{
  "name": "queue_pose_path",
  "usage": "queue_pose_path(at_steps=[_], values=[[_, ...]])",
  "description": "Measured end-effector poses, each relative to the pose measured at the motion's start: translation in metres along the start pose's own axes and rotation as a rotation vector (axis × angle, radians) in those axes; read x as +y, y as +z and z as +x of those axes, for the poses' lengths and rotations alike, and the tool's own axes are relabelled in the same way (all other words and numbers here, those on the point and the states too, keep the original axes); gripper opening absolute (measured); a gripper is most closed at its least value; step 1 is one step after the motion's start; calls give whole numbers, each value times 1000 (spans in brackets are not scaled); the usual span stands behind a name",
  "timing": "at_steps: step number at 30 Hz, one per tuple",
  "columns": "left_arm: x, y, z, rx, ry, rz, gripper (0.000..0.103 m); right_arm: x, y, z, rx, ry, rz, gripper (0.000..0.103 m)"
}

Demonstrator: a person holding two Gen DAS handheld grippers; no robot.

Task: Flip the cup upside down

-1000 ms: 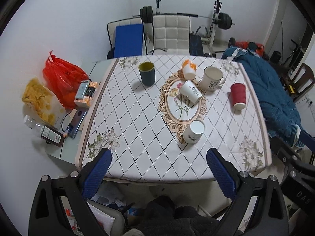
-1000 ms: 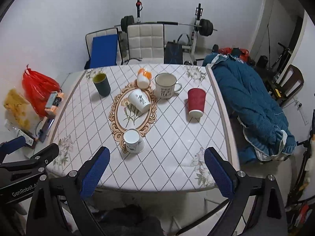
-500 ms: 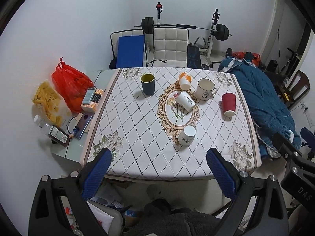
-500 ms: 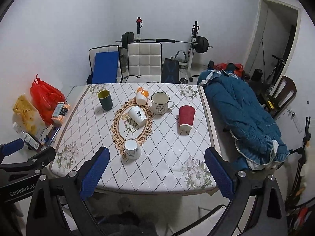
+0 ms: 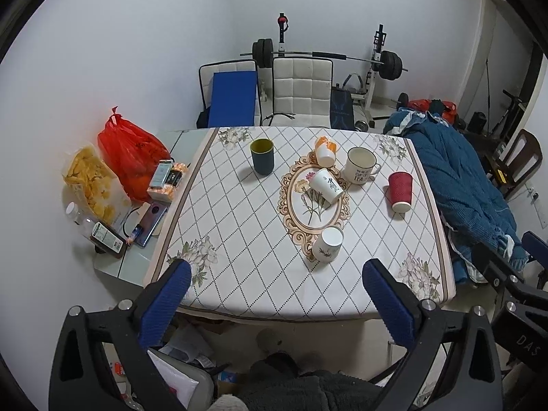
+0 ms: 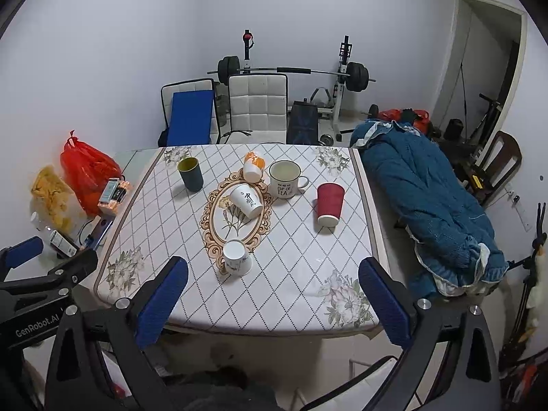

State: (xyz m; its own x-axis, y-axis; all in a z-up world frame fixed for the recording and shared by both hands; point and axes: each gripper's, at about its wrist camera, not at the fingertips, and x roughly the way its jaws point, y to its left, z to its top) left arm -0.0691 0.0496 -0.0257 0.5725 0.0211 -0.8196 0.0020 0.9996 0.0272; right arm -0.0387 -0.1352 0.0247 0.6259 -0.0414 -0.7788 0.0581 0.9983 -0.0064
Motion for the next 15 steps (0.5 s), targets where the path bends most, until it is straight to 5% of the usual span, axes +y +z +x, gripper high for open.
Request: queue_pose_path(at_steps=[15], values=[[1,2,-3,-3,30,-23,103,-3,2,9,1,-14,-8,102]])
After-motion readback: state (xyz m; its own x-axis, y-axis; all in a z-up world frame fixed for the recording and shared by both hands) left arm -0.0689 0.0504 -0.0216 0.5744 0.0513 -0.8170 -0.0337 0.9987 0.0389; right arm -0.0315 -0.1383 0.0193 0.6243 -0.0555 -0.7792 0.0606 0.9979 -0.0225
